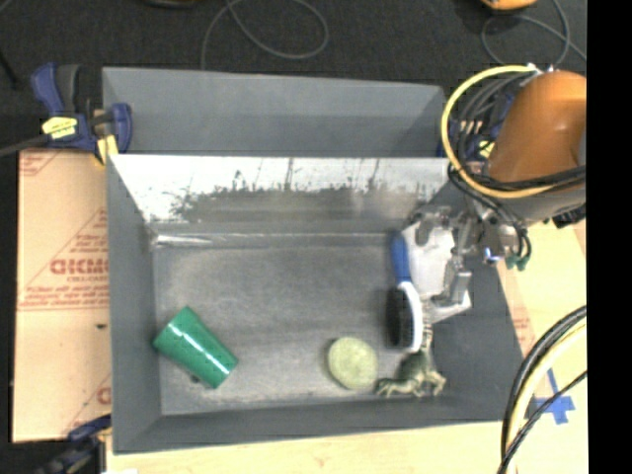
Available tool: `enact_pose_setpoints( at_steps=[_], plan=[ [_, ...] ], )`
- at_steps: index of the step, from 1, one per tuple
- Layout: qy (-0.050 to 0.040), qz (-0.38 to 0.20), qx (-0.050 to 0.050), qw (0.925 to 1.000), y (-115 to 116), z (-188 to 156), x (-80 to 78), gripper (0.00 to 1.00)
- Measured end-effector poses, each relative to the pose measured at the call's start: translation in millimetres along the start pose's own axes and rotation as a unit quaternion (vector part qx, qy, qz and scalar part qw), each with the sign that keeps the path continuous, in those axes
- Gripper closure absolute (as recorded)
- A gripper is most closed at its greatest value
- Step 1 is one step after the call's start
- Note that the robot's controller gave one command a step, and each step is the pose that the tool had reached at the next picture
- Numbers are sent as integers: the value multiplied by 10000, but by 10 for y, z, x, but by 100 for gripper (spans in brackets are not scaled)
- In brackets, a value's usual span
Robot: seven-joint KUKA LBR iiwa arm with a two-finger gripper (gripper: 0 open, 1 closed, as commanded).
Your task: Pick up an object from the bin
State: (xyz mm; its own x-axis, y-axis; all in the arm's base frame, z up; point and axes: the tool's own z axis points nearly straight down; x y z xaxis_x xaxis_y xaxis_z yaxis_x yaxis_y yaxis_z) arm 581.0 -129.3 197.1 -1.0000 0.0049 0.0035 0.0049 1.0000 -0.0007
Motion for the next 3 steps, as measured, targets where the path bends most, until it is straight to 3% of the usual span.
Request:
enact_pose_setpoints(
  at_steps=[1, 2, 3],
  plan=[
    [-41, -18, 7, 10000, 6, -50, -16, 0],
    [-52, -316, 8, 9995, 267, 668, 319, 0],
    [-13, 462, -7, 9989, 559, 826, 443, 0]
  ],
)
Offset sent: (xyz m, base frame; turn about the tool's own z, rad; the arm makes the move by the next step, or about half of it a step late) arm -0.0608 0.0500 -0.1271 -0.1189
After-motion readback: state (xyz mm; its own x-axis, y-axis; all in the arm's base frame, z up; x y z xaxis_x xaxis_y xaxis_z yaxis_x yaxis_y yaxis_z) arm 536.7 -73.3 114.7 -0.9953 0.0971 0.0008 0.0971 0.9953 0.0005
